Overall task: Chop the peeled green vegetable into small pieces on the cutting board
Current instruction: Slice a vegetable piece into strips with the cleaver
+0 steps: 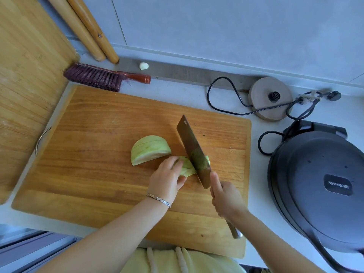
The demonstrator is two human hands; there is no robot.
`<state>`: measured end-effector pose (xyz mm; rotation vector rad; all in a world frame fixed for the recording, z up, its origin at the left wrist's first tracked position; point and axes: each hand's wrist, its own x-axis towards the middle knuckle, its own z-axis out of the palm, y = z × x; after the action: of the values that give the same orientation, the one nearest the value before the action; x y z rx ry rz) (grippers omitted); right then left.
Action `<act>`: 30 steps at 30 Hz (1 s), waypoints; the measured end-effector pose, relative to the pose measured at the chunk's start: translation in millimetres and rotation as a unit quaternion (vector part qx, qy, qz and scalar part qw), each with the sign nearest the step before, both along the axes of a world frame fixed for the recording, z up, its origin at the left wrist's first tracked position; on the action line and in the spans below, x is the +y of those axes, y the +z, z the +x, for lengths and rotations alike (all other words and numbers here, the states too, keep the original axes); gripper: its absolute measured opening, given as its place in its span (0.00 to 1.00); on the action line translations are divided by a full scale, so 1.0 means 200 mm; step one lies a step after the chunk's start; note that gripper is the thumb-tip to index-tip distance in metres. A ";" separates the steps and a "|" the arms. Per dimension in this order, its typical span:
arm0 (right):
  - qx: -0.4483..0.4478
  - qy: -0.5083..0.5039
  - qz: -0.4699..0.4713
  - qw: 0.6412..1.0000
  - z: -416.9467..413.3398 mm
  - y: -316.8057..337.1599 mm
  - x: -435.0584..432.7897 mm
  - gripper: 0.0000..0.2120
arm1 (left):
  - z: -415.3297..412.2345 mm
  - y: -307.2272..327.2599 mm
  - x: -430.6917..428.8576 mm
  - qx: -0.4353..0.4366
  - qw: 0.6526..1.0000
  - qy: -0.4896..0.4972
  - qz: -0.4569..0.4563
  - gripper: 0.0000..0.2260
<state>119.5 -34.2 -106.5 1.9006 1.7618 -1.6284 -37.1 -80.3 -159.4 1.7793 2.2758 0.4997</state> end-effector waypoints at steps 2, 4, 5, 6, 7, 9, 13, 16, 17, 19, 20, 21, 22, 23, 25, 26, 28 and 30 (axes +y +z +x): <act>0.038 -0.058 -0.042 0.997 0.01 0.03 0.04 0.26 | 0.00 0.00 0.00 0.001 1.000 -0.001 0.006 0.25; 0.053 -0.055 -0.048 0.996 0.04 0.06 0.04 0.26 | 0.00 0.00 0.00 -0.003 1.000 -0.002 0.011 0.26; 0.057 -0.047 -0.047 0.996 0.05 0.07 0.04 0.26 | 0.00 0.00 0.00 -0.001 1.000 -0.003 0.012 0.26; 0.056 -0.040 -0.045 0.997 0.06 0.08 0.03 0.26 | 0.00 0.00 0.00 0.002 1.000 -0.003 0.011 0.26; 0.051 -0.030 -0.041 0.997 0.06 0.09 0.03 0.26 | 0.00 0.00 0.00 0.004 1.000 -0.002 0.008 0.26; 0.032 0.001 -0.024 0.999 0.06 0.09 0.01 0.26 | 0.00 -0.01 0.00 0.008 1.000 0.000 0.002 0.26; 0.008 0.039 0.005 0.999 0.05 0.09 0.00 0.27 | 0.00 0.00 0.00 0.014 1.000 0.001 -0.003 0.25; -0.002 0.053 0.012 0.999 0.04 0.09 0.00 0.28 | 0.00 0.01 0.00 0.016 1.000 -0.001 0.000 0.25; -0.006 0.060 0.018 0.998 0.04 0.10 0.00 0.27 | 0.00 0.01 0.00 0.016 1.000 -0.002 0.000 0.25; -0.014 0.073 0.031 0.997 0.04 0.10 0.00 0.27 | 0.00 0.01 0.00 0.018 1.000 -0.004 -0.001 0.25; -0.016 0.078 0.037 0.996 0.04 0.10 0.00 0.27 | 0.00 0.01 0.00 0.020 1.000 -0.005 -0.001 0.25; -0.020 0.083 0.041 0.996 0.04 0.10 0.00 0.27 | 0.00 0.01 0.00 0.020 1.000 -0.006 -0.001 0.24; -0.024 0.087 0.045 0.995 0.04 0.11 -0.01 0.26 | 0.00 0.01 0.00 0.020 1.000 -0.006 -0.002 0.24; -0.029 0.091 0.049 0.994 0.04 0.11 -0.01 0.26 | 0.00 0.01 0.00 0.020 1.000 -0.006 -0.003 0.24; -0.040 0.097 0.054 0.993 0.04 0.11 -0.02 0.26 | 0.00 0.01 0.00 0.017 1.000 -0.006 -0.004 0.24; -0.045 0.099 0.056 0.992 0.04 0.11 -0.02 0.26 | 0.00 0.00 0.00 0.015 1.000 -0.007 -0.004 0.24; -0.056 0.107 0.061 0.991 0.04 0.11 -0.03 0.26 | -0.01 0.00 0.00 0.011 1.000 -0.008 -0.002 0.24; -0.066 0.115 0.065 0.989 0.04 0.10 -0.04 0.26 | -0.01 0.00 0.00 0.009 1.000 -0.008 -0.003 0.23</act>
<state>126.5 -41.4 -86.4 1.7314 1.9872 -1.3120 -38.2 -80.1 -160.4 1.8040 2.2714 0.4747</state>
